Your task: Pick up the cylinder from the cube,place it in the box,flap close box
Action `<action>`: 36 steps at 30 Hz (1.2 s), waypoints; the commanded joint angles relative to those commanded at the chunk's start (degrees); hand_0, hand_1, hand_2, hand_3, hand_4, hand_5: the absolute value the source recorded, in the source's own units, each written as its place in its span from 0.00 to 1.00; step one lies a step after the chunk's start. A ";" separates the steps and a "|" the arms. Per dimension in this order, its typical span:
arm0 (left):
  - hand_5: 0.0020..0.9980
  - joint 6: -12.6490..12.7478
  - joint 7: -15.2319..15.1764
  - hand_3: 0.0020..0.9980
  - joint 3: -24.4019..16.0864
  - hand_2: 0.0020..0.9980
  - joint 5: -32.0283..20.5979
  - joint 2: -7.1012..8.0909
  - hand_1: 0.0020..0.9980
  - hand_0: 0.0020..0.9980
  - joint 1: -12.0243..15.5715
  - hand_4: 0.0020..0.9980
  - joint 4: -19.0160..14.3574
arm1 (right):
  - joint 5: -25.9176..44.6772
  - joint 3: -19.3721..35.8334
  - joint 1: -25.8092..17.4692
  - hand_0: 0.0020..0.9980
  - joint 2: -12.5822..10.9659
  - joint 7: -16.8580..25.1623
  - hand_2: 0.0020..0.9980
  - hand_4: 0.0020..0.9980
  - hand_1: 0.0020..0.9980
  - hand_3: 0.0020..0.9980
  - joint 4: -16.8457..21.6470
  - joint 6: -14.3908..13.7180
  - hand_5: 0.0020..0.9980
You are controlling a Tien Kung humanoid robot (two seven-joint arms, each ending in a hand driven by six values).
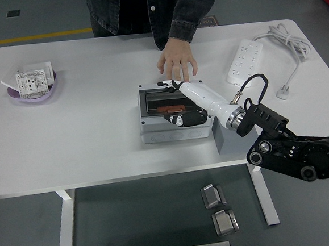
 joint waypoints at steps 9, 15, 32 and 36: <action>0.36 -0.04 0.12 0.65 -0.21 0.63 0.39 0.05 0.70 0.69 -0.27 0.56 0.02 | -2.07 6.91 -3.89 0.81 -1.52 -0.22 0.83 0.71 0.78 0.94 -0.48 -0.06 0.23; 0.36 -0.08 0.24 0.65 -0.27 0.63 0.29 0.20 0.70 0.69 -0.10 0.56 0.05 | -5.68 16.57 -11.36 0.81 -5.07 -0.16 0.83 0.71 0.78 0.95 2.94 -0.99 0.23; 0.36 -0.35 0.38 0.65 0.24 0.64 -0.78 1.13 0.70 0.69 -0.47 0.56 0.02 | 9.71 52.18 -35.71 0.80 -1.78 13.68 0.81 0.72 0.76 0.92 11.31 -0.98 0.26; 0.36 -0.44 0.46 0.65 0.26 0.64 -0.82 1.47 0.70 0.69 -0.81 0.56 0.02 | 17.02 58.68 -38.10 0.80 -0.19 17.83 0.81 0.72 0.76 0.92 10.36 1.47 0.26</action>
